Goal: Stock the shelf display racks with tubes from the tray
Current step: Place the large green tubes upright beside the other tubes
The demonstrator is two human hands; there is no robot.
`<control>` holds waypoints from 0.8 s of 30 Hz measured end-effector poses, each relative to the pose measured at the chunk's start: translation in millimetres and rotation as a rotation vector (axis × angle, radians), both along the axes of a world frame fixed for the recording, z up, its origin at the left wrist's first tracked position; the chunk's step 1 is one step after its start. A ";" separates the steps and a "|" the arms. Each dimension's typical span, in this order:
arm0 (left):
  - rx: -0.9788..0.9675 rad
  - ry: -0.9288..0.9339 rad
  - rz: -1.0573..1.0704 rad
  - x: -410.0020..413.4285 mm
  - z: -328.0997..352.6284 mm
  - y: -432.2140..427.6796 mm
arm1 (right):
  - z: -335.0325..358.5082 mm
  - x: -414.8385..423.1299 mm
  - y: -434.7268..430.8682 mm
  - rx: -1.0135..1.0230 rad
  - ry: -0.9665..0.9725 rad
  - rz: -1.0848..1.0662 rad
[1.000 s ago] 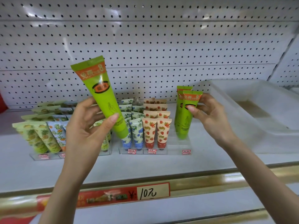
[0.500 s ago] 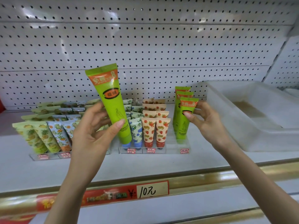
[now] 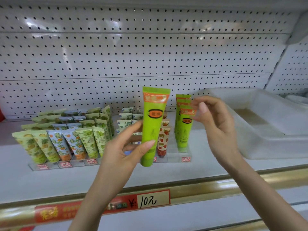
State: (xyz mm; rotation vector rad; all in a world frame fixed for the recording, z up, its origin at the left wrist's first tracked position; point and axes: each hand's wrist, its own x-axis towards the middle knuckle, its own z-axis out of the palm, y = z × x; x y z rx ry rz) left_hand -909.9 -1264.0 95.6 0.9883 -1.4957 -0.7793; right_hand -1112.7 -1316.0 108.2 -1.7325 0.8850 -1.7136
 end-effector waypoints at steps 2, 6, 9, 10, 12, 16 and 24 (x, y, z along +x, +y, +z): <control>0.016 -0.025 -0.024 -8.4 -1.0 1.1 | 0.9 11.7 10.8 0.035 0.011 0.159; 0.035 -0.010 -0.062 -19.7 -0.9 4.3 | -0.2 25.0 19.2 0.129 -0.073 0.300; 0.026 -0.035 -0.066 -22.0 -1.5 6.1 | -1.4 26.0 20.8 0.156 -0.107 0.316; 0.025 -0.043 -0.059 -22.1 -2.2 6.1 | -2.1 25.4 21.0 0.165 -0.111 0.314; 0.022 -0.069 -0.036 -21.4 -4.7 4.7 | -3.1 24.3 21.6 0.179 -0.111 0.310; -0.067 -0.340 0.075 -17.6 -12.3 0.7 | -4.5 19.0 18.9 0.192 -0.089 0.271; -0.274 -0.974 0.349 5.8 -22.8 -13.0 | -5.8 -13.9 -5.8 0.173 -0.039 0.051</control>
